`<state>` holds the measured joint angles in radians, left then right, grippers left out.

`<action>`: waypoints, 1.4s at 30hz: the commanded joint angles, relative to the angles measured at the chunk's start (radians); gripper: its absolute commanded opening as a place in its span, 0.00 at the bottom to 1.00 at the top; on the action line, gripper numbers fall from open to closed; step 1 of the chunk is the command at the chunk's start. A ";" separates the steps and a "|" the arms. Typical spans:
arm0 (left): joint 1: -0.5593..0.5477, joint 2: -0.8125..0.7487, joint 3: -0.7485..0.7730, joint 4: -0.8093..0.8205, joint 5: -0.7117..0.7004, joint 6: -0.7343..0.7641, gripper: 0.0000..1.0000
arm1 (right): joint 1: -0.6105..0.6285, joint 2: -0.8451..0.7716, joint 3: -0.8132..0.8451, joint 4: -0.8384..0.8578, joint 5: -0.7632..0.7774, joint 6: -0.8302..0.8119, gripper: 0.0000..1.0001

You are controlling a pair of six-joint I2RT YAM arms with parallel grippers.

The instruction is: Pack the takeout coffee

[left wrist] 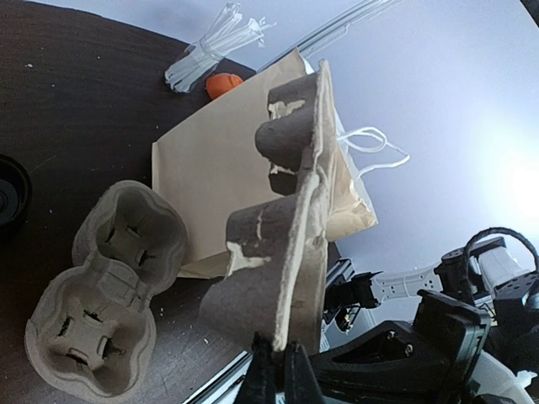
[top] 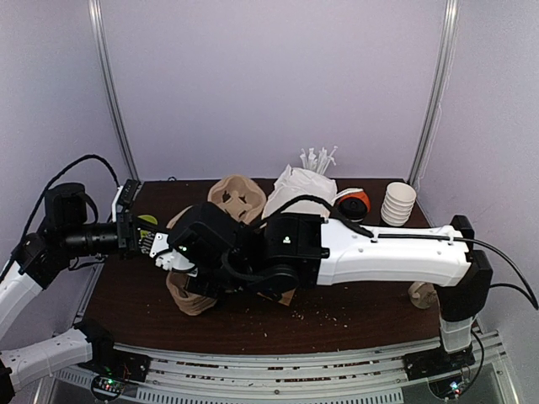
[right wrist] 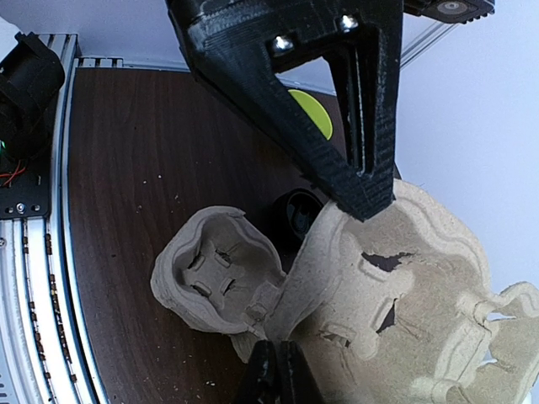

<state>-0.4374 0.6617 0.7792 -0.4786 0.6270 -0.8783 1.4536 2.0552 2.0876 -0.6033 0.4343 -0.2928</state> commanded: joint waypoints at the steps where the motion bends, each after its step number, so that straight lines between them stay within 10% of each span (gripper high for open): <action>1: 0.008 -0.008 -0.007 0.054 0.023 -0.001 0.00 | 0.004 0.008 -0.003 0.013 0.024 -0.005 0.00; 6: 0.007 -0.014 -0.004 0.052 0.015 -0.002 0.00 | 0.005 0.012 0.005 -0.001 0.012 0.003 0.00; 10: 0.007 -0.030 0.015 0.024 -0.049 0.011 0.00 | 0.004 -0.003 0.022 -0.014 -0.042 0.031 0.48; 13: 0.007 -0.034 0.033 -0.002 -0.097 0.030 0.00 | 0.004 -0.020 0.059 -0.035 -0.090 0.069 0.61; 29: 0.007 -0.064 0.144 -0.049 -0.254 0.201 0.00 | -0.141 -0.251 0.013 0.007 -0.188 0.261 0.65; 42: 0.008 -0.097 0.175 -0.061 -0.268 0.262 0.00 | -0.168 -0.075 0.238 -0.033 -0.187 0.232 0.68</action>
<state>-0.4374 0.5720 0.9283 -0.5514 0.3756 -0.6521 1.2789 1.9293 2.2444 -0.6010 0.2176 -0.0528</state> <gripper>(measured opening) 0.008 0.675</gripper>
